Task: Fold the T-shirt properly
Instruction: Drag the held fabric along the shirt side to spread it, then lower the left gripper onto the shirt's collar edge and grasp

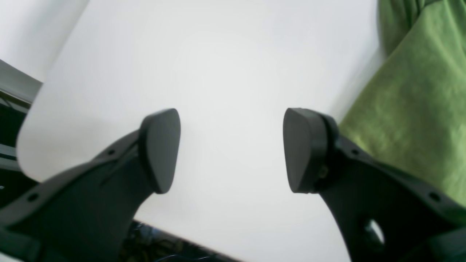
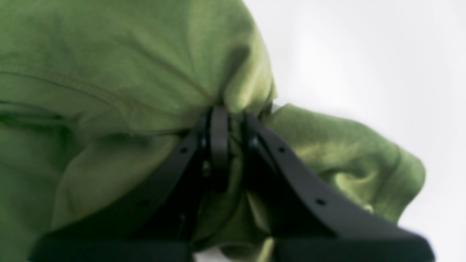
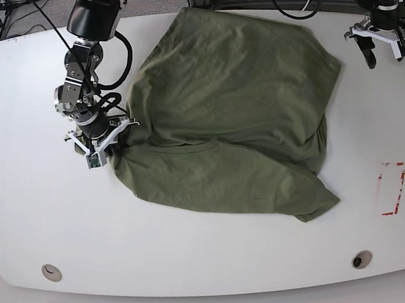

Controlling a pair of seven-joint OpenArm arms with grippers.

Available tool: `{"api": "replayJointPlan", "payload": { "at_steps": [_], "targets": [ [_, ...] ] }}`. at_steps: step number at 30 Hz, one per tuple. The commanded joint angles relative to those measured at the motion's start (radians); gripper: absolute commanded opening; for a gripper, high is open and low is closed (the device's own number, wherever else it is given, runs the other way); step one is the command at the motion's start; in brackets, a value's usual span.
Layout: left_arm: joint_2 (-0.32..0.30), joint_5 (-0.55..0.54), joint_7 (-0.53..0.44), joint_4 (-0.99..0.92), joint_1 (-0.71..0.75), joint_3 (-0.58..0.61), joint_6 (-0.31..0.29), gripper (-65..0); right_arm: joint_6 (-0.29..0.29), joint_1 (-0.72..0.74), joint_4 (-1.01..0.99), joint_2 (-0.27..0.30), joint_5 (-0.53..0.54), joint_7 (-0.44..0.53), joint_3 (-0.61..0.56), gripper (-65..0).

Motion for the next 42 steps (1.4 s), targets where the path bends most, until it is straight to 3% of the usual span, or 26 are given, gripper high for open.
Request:
{"api": "replayJointPlan", "payload": {
  "at_steps": [1, 11, 21, 39, 42],
  "targets": [
    [-0.012, -0.025, -0.01, 0.017, -0.016, -0.002, 0.003, -23.4, -0.002, 0.008, 0.04, -0.003, 0.008, 0.005, -0.003, -65.0],
    [-0.015, -0.063, 0.116, 0.018, -0.112, 0.01, -0.017, -20.5, -0.005, 0.008, 0.067, -0.018, 0.008, -0.003, -0.009, -65.0],
    [0.009, -0.033, 0.109, 0.024, -0.093, 0.043, -0.018, -20.5, -0.006, 0.004, 0.057, -0.013, 0.009, -0.019, 0.004, -65.0],
    [0.031, -0.04, 0.143, -0.023, -0.145, -0.001, -0.024, -20.4, -0.003, -0.045, 0.053, -0.002, 0.011, -0.037, 0.005, -64.6],
    [0.023, -0.037, 0.161, -0.055, -0.188, 0.024, -0.054, -20.2, 0.003, -0.05, 0.066, -0.004, 0.021, -0.049, 0.008, -64.4]
  ]
}}
